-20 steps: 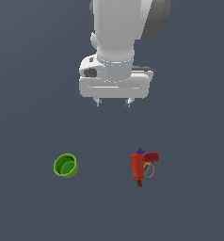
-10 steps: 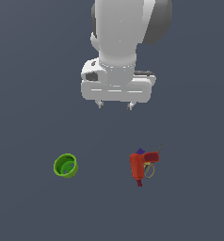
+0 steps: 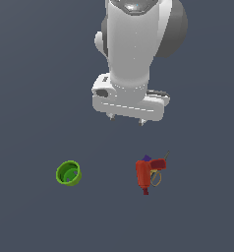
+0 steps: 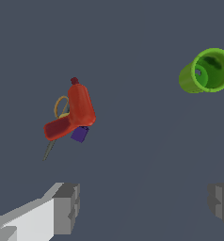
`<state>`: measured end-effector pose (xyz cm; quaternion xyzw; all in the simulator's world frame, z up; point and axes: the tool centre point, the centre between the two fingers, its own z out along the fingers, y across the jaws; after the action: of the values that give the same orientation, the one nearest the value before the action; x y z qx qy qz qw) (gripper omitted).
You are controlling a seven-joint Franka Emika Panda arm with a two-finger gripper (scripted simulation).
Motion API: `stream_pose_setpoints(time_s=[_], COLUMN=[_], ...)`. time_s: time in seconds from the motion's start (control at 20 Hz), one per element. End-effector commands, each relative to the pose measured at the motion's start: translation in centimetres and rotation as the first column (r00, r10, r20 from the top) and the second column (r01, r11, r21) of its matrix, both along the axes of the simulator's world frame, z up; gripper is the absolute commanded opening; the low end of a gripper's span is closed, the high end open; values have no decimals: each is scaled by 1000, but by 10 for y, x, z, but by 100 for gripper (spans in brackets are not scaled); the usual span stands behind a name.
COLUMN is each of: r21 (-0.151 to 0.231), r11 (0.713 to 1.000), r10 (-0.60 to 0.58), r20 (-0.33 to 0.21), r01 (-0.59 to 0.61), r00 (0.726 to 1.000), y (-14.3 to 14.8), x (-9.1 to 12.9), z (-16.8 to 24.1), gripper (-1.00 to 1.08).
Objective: Pick up a designated object from a clutter of objects.
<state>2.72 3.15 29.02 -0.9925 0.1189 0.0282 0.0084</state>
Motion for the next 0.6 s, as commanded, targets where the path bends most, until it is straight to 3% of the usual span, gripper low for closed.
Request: stream_pose_setpoints(time_s=[0.0, 0.25, 0.55], r21=[4, 5, -9], r11=[998, 984, 947], r10=[-59, -180, -320], r20=[-17, -52, -94], r01=[59, 181, 321], r00=[998, 982, 943], y=[7, 23, 42], x=[6, 18, 31], z=[-8, -26, -50], gripper=[108, 108, 108])
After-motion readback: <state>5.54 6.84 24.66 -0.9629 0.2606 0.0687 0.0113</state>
